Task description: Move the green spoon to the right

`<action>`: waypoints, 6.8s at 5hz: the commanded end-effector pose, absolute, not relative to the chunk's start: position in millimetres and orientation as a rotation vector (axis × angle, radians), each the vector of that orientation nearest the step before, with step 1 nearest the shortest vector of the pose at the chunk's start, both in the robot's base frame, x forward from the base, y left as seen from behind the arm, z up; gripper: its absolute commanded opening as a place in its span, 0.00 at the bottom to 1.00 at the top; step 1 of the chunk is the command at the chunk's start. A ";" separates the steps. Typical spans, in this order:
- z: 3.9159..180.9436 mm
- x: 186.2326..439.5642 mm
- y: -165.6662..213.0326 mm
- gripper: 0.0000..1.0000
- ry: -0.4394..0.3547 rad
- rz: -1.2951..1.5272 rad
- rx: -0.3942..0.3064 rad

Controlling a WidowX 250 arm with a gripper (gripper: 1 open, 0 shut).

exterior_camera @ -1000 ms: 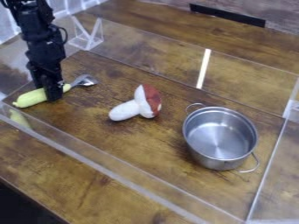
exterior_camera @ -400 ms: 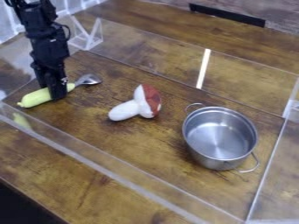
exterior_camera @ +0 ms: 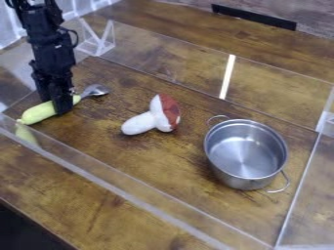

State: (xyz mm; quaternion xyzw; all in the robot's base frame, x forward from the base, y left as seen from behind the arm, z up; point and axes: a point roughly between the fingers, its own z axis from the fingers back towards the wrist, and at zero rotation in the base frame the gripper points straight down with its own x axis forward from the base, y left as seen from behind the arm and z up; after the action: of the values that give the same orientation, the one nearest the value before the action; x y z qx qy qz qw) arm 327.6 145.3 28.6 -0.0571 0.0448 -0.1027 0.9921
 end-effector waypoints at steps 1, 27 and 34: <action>74.5 338.7 141.1 0.00 0.002 -0.200 -0.047; 60.6 465.0 -86.7 0.00 -0.017 -0.101 -0.051; 78.6 465.3 -71.1 1.00 0.040 -0.085 -0.149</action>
State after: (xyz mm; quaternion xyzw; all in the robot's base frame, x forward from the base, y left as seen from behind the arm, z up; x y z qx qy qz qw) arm 455.8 -78.9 49.0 -0.0718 0.0588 -0.0470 0.9946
